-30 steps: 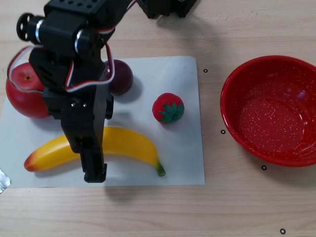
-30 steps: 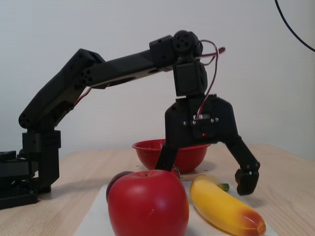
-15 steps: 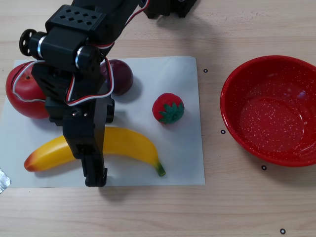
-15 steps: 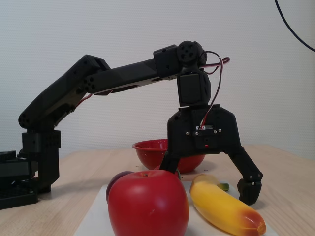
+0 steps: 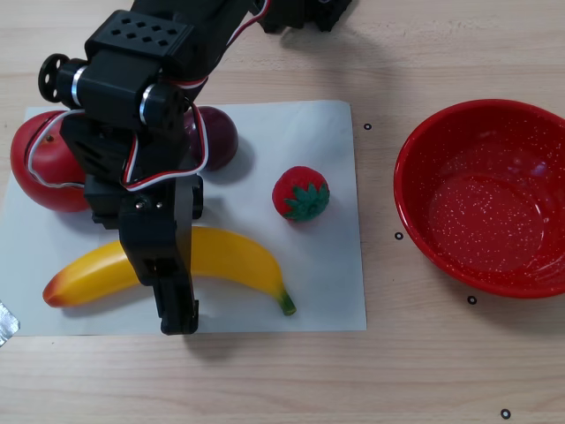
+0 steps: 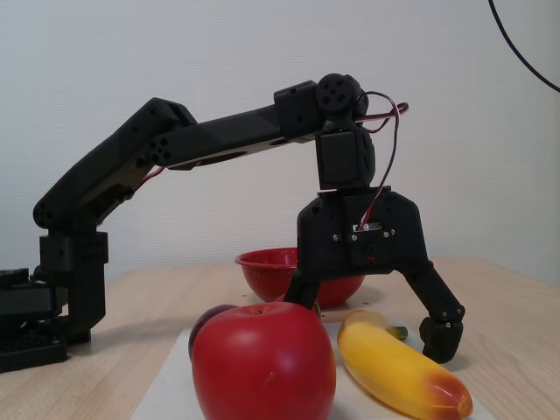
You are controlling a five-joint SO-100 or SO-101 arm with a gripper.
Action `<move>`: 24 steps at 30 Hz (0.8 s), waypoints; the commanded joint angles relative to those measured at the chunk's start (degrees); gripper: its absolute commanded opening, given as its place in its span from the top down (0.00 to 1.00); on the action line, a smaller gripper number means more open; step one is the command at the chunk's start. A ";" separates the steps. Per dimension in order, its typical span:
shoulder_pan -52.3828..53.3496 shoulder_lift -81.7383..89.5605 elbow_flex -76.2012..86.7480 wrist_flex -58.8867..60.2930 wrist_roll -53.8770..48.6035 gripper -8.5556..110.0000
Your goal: Grasp the banana and put it in the red bowl.
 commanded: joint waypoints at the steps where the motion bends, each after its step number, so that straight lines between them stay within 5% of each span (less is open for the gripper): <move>1: 0.35 2.29 -6.24 -0.70 1.67 0.30; 6: 0.09 1.93 -6.33 -0.35 1.76 0.34; 24: -0.70 1.58 -10.20 0.88 0.44 0.79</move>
